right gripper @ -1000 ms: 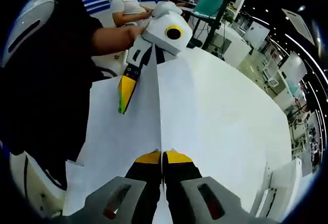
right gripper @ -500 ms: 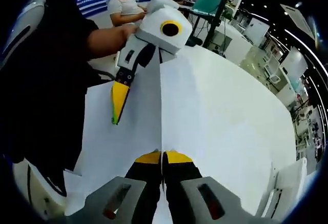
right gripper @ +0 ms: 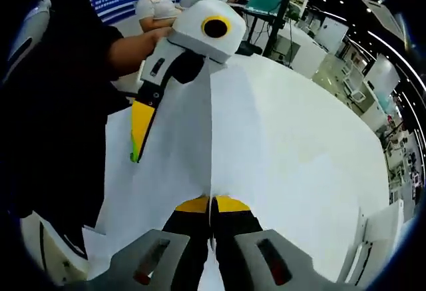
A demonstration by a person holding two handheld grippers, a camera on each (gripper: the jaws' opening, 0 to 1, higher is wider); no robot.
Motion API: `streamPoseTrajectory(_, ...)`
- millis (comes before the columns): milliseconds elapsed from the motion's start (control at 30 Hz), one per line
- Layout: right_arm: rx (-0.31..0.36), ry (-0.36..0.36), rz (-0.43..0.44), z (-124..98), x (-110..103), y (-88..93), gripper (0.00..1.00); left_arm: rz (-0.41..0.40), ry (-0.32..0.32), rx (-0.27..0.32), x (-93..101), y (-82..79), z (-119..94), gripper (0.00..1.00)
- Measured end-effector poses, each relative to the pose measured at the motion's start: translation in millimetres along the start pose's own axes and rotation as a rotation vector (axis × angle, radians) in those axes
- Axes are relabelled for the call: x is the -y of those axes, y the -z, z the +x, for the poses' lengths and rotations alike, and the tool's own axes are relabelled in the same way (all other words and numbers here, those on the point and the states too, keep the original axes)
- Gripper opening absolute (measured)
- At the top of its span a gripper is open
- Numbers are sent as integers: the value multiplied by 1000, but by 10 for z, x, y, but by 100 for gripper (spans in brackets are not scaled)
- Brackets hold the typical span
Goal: Organize the stack of printing papers by aligning and flattening the scattered papers on the table
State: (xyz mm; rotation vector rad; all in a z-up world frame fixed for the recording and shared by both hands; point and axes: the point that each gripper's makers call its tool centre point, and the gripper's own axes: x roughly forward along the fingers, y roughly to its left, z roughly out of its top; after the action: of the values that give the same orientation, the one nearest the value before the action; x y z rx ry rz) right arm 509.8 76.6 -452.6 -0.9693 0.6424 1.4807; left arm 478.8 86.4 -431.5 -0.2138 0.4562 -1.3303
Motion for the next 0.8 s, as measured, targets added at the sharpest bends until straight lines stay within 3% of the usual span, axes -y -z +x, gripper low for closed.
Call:
streamPoseTrajectory(267,39,-22,59,3,-19,-58,0,-12,-18,-11,-34,22,8,40)
streamPoseTrajectory(433,47,-20,63,-1,-15,-36,0,-27,-36,-18,-101,33,-1,27)
streamPoseTrajectory(800,101,22,30,6,78,-79,0,-5,-160,-9,-367,3,-37,8)
